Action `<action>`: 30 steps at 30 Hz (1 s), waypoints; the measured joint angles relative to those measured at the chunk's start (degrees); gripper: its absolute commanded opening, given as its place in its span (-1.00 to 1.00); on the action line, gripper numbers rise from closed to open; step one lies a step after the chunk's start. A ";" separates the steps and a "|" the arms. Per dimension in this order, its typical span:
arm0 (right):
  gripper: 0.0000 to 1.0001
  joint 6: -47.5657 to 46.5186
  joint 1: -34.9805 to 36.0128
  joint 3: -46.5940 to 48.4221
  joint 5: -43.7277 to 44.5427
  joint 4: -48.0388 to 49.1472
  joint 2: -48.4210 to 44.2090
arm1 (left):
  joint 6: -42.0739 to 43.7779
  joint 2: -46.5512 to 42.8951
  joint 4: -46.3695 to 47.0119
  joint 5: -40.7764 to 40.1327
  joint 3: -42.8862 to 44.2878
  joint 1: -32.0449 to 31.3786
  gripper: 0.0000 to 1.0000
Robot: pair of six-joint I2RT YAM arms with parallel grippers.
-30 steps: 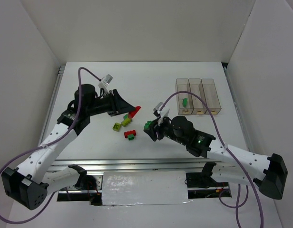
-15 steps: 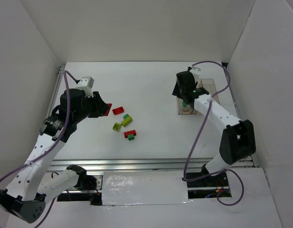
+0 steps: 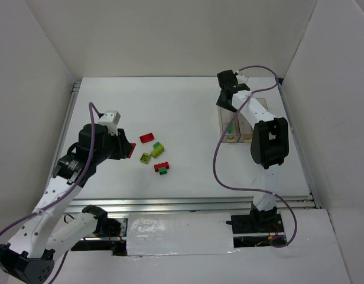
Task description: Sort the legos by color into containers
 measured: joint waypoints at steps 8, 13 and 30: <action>0.87 -1.27 -0.70 0.76 -1.38 -1.40 0.33 | 1.03 -0.11 0.26 0.92 0.00 0.00 -1.00; 0.99 -1.97 -0.68 0.83 -2.97 -1.68 0.15 | 1.11 -0.66 0.68 2.32 0.00 0.00 -1.00; 0.99 16.83 21.05 -41.20 -44.06 22.29 -47.30 | 6.40 -4.15 10.40 24.20 -0.11 0.11 -1.00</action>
